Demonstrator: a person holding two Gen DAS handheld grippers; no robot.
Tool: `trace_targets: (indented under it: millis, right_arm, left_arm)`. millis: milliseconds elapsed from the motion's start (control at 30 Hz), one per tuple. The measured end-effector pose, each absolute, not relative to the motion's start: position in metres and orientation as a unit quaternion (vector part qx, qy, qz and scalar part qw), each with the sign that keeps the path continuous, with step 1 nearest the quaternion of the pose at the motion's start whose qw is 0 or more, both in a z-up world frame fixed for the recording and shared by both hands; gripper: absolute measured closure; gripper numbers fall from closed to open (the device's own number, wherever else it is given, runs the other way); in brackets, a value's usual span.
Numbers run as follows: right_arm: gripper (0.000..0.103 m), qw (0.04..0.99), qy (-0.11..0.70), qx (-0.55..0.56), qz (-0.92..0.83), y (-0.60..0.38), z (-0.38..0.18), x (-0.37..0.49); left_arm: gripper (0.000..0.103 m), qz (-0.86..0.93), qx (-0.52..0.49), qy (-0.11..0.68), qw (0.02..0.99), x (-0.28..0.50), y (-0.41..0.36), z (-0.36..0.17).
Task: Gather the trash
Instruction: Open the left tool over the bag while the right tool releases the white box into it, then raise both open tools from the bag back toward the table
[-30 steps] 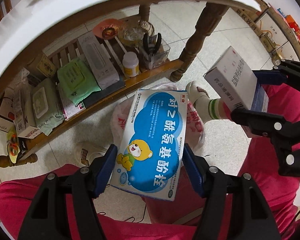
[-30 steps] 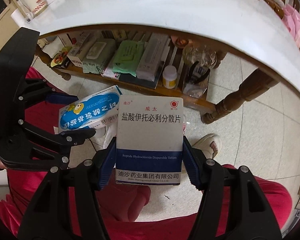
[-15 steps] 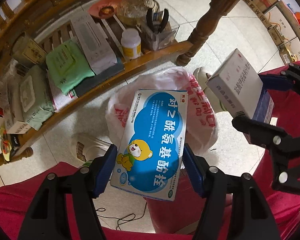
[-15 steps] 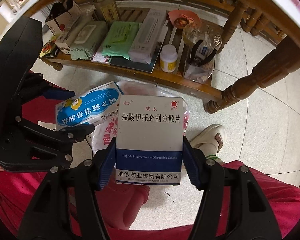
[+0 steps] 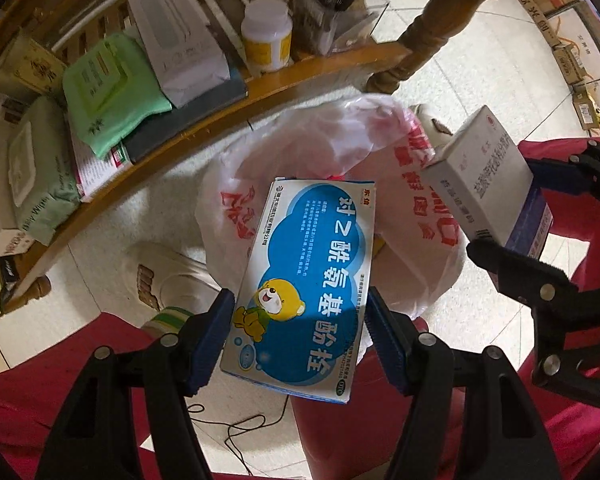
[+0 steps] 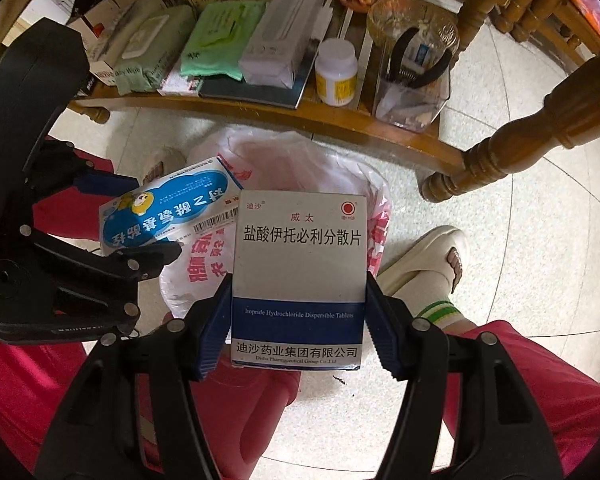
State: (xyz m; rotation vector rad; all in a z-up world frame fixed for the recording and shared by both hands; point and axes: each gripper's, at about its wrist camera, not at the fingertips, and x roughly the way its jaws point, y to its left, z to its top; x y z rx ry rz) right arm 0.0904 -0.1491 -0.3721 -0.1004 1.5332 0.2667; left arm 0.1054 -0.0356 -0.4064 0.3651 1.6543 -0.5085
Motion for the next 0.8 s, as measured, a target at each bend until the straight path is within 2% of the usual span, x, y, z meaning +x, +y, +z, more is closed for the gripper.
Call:
trace_targets:
  millis: [300, 733, 800]
  right_arm:
    - [0.042, 0.685, 0.717, -0.037, 0.124, -0.146, -0.406, 0.097]
    - [0.042, 0.664, 0.738, -0.004, 0.123, -0.146, -0.423, 0.102]
    - [0.040, 0.661, 0.740, -0.002, 0.124, -0.146, -0.424, 0.102]
  left_arm:
    - [0.039, -0.203, 0.133, 0.765, 0.597, 0.117, -0.031, -0.444]
    - [0.038, -0.199, 0.124, 0.788, 0.569, 0.118, -0.034, -0.470]
    - [0.038, -0.198, 0.119, 0.792, 0.565, 0.119, -0.032, -0.472]
